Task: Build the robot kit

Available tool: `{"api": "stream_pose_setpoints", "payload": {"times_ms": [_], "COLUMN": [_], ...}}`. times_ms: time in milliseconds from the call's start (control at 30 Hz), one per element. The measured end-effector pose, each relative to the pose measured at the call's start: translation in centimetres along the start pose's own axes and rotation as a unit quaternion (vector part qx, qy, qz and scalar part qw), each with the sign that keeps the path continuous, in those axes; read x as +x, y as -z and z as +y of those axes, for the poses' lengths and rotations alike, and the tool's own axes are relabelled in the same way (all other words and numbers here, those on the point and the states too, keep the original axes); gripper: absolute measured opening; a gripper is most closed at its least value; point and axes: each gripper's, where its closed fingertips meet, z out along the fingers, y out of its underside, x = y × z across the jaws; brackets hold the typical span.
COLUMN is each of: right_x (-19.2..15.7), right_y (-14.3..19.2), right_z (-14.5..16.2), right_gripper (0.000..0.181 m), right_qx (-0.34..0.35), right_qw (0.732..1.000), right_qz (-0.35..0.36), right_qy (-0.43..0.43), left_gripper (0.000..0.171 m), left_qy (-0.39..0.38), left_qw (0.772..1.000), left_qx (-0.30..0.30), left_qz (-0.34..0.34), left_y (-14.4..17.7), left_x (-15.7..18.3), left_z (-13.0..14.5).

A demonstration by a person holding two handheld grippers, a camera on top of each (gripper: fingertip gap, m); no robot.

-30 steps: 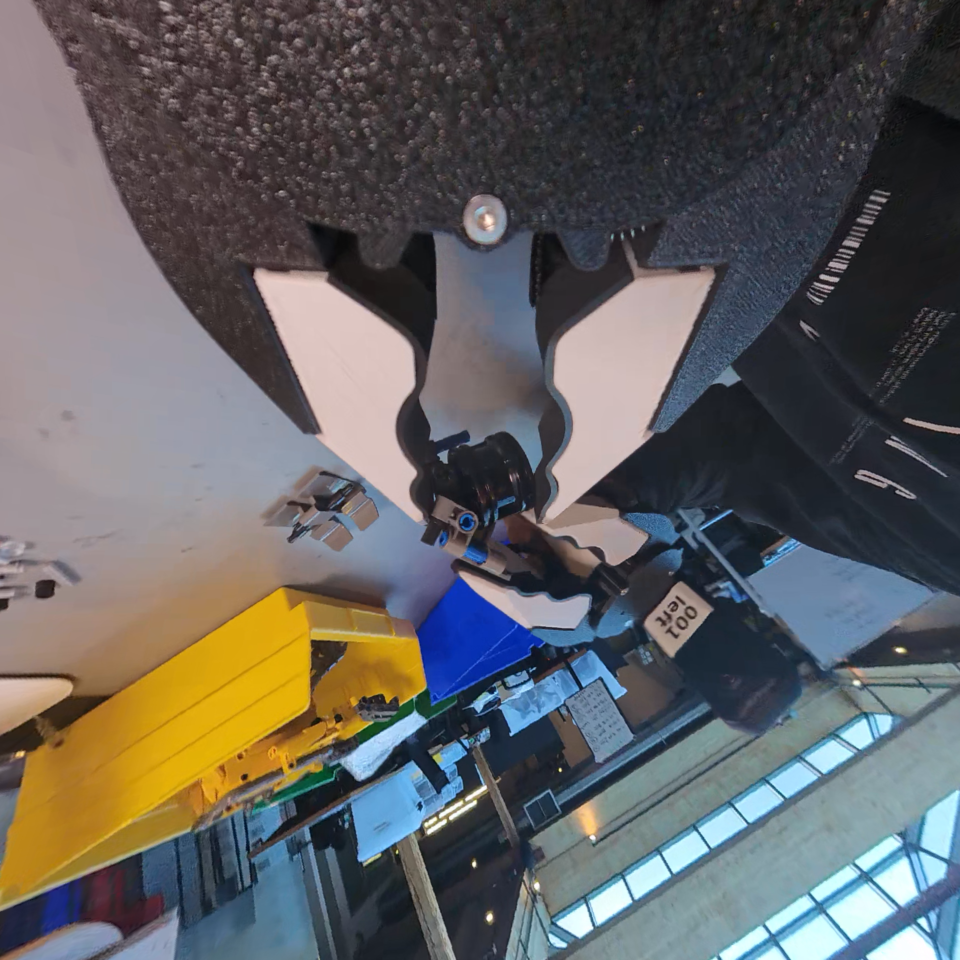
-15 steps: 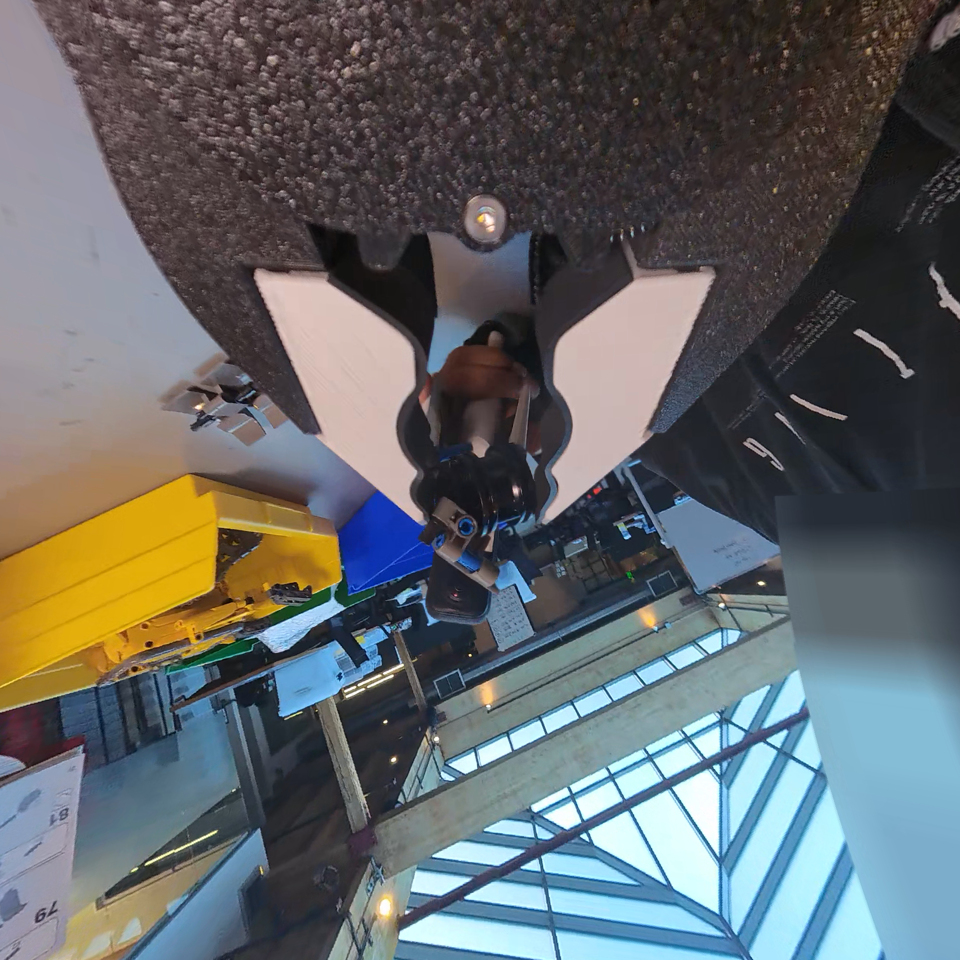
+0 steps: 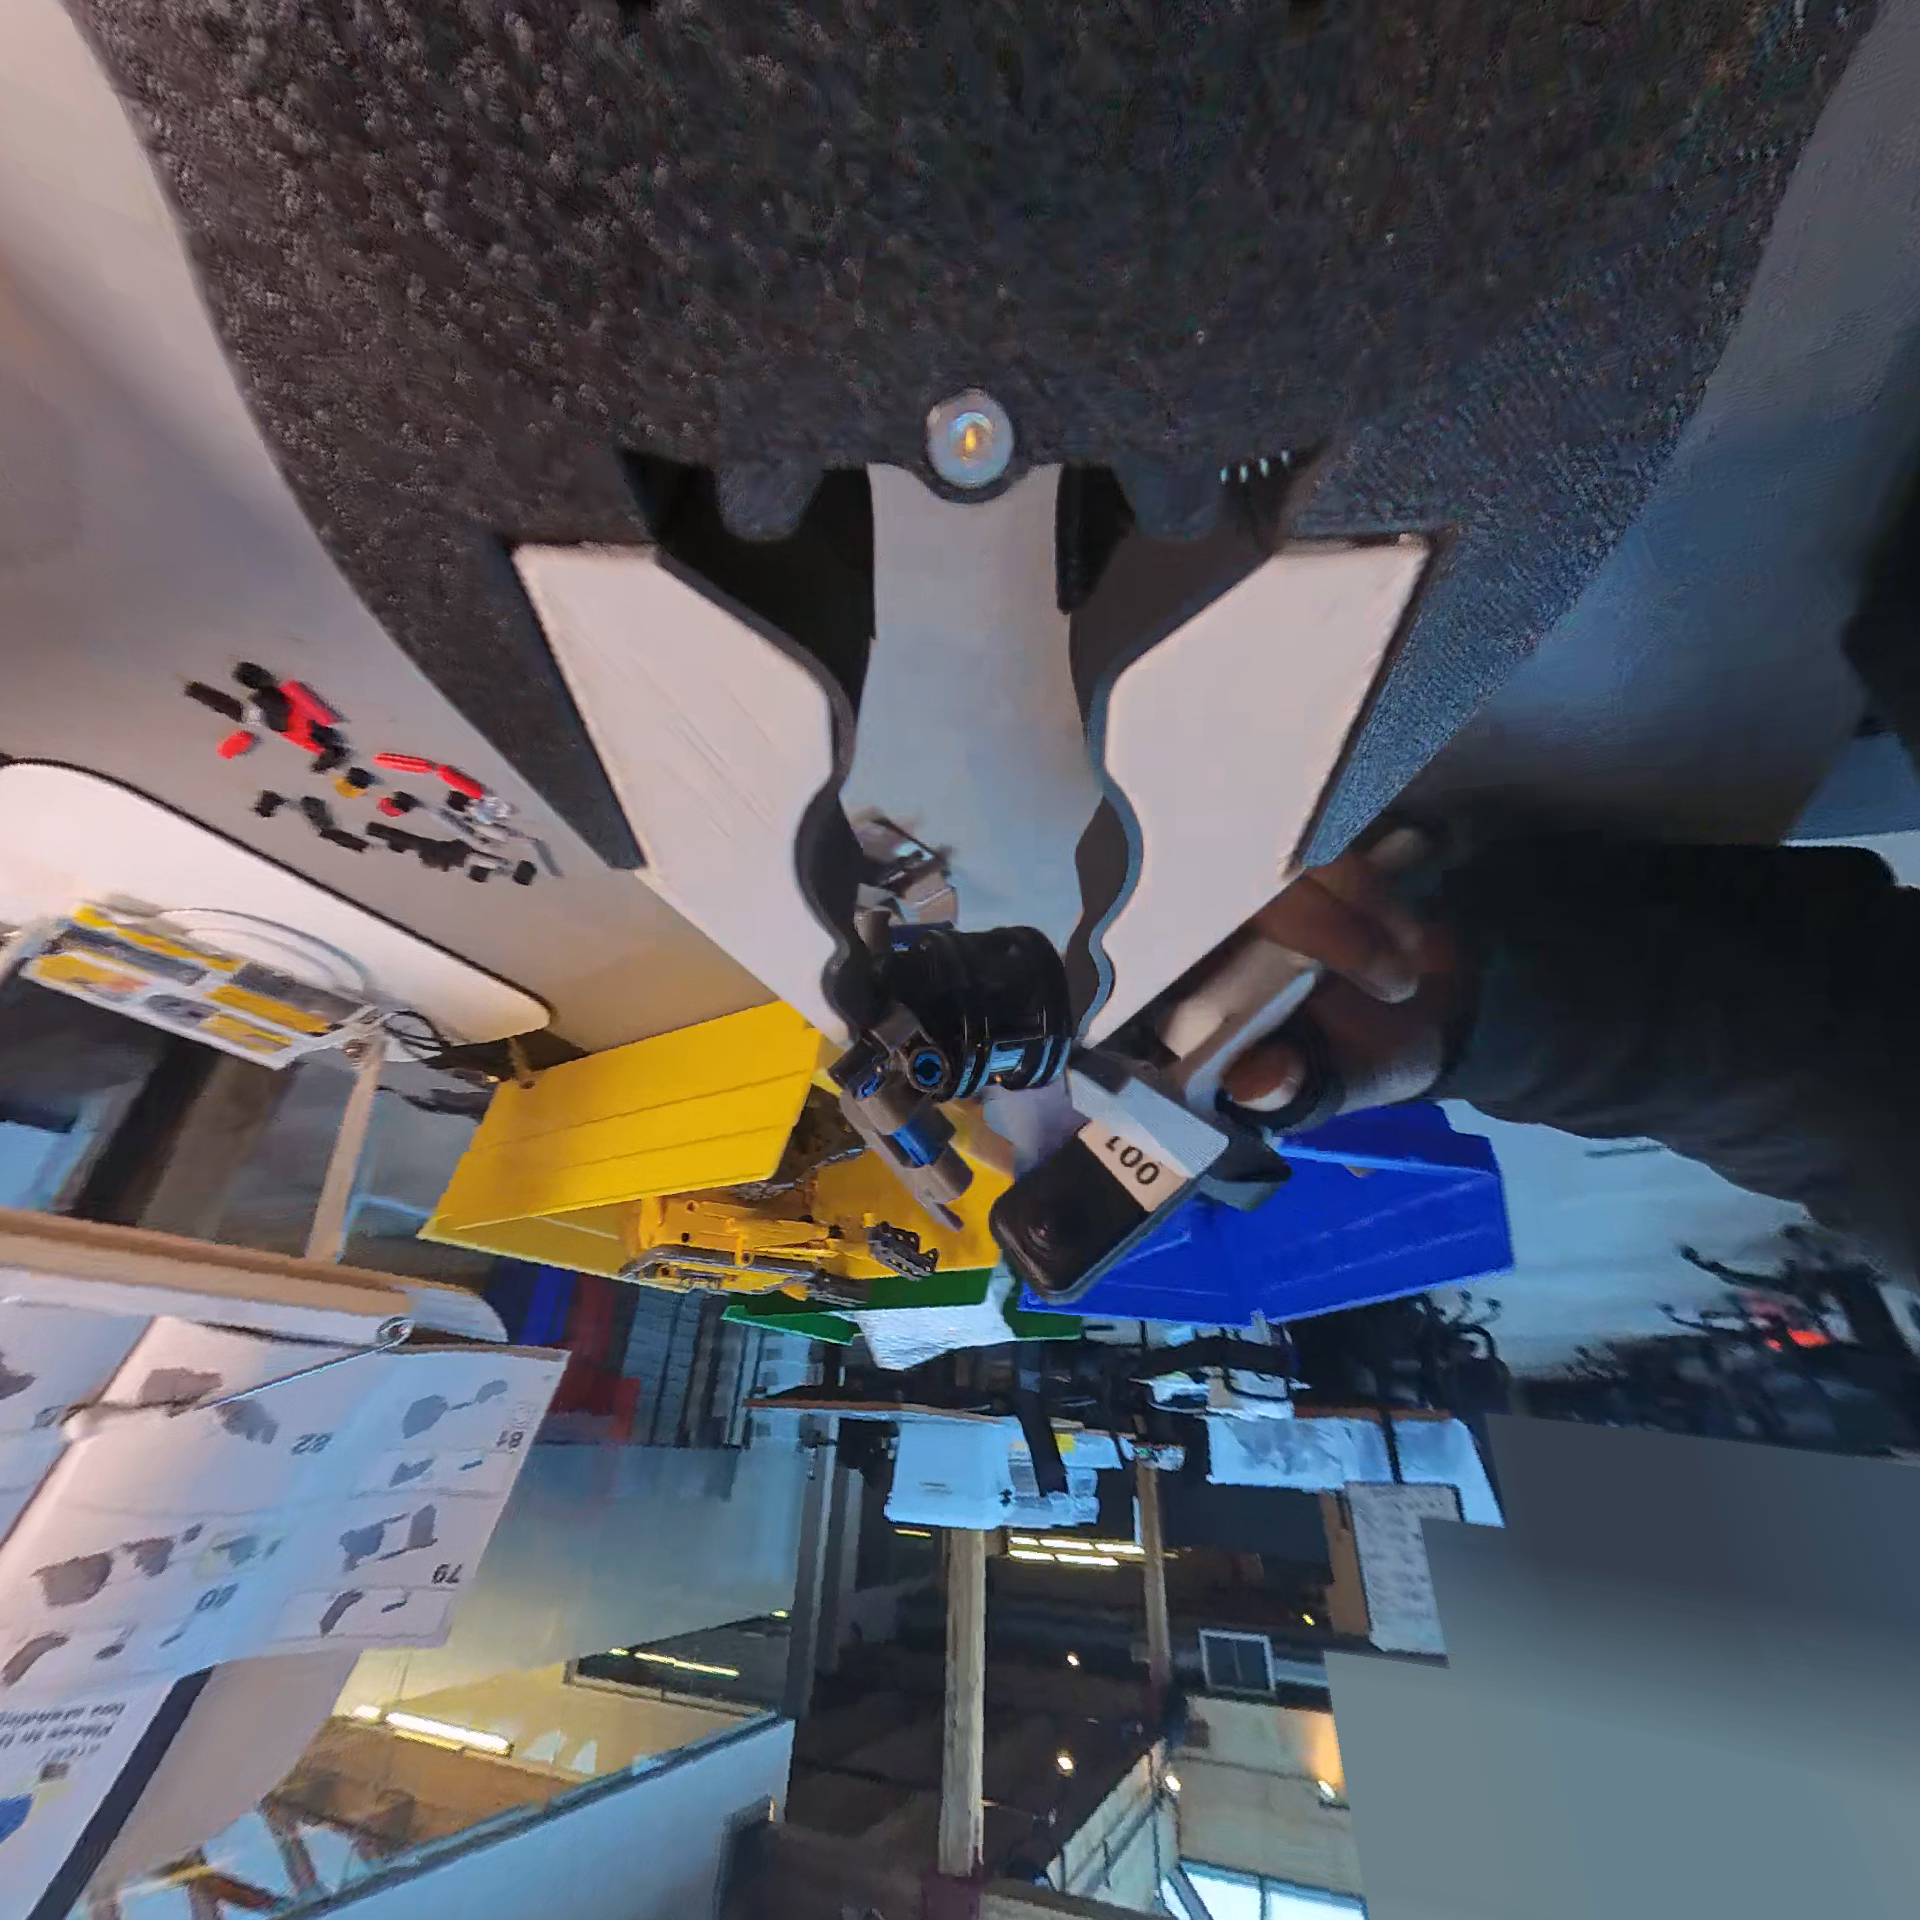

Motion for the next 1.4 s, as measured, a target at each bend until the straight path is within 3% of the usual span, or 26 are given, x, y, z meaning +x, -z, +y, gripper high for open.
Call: {"api": "stream_pose_setpoints", "payload": {"times_ms": [167,233,367,667,967,1033,1133,1200,1300,1400], "right_x": [-1.0,-1.8,-1.7,-0.7,-1.5,-1.4,-0.3,1.0,2.4,2.4], "right_y": [-0.3,-0.7,-0.7,-0.8,-0.4,-0.5,-0.1,0.7,1.7,1.8], "right_z": [0.7,1.0,1.3,1.3,1.9,1.5,-0.1,-1.5,-2.4,-2.2], "right_gripper": [0.037,0.038,0.038,0.042,0.042,0.041,0.041,0.041,0.04,0.039], "right_qx": [-0.034,-0.042,-0.054,-0.075,-0.082,-0.069,-0.013,0.04,0.106,0.136], "right_qw": [0.987,0.982,0.981,0.967,0.93,0.947,0.99,0.999,0.972,0.931], "right_qz": [0.021,0.014,0.016,0.074,0.049,0.048,0.045,0.026,-0.023,-0.07], "right_qy": [0.156,0.185,0.185,0.23,0.354,0.311,0.132,-0.006,-0.209,-0.331], "left_gripper": [0.039,0.034,0.031,0.03,0.03,0.03,0.033,0.037,0.037,0.046], "left_qy": [0.046,0.064,0.039,0.077,0.1,0.098,0.071,0.052,-0.019,-0.091], "left_qw": [0.999,0.997,0.999,0.997,0.994,0.995,0.997,0.999,0.999,0.994], "left_qx": [-0.006,-0.009,-0.014,0.002,-0.029,-0.026,-0.011,0.004,-0.01,-0.021], "left_qz": [0.017,0.04,0.018,-0.007,-0.035,-0.025,0.005,0.008,-0.029,-0.048], "left_y": [-0.6,-0.8,-0.8,-0.7,-0.7,-0.8,-0.5,-0.1,0.0,-0.5], "left_x": [-0.1,0.4,0.1,-1.0,-1.3,-0.9,0.3,0.5,-0.1,0.1], "left_z": [0.7,1.0,1.1,0.9,2.0,1.8,0.5,-0.3,-0.2,-0.1]}}
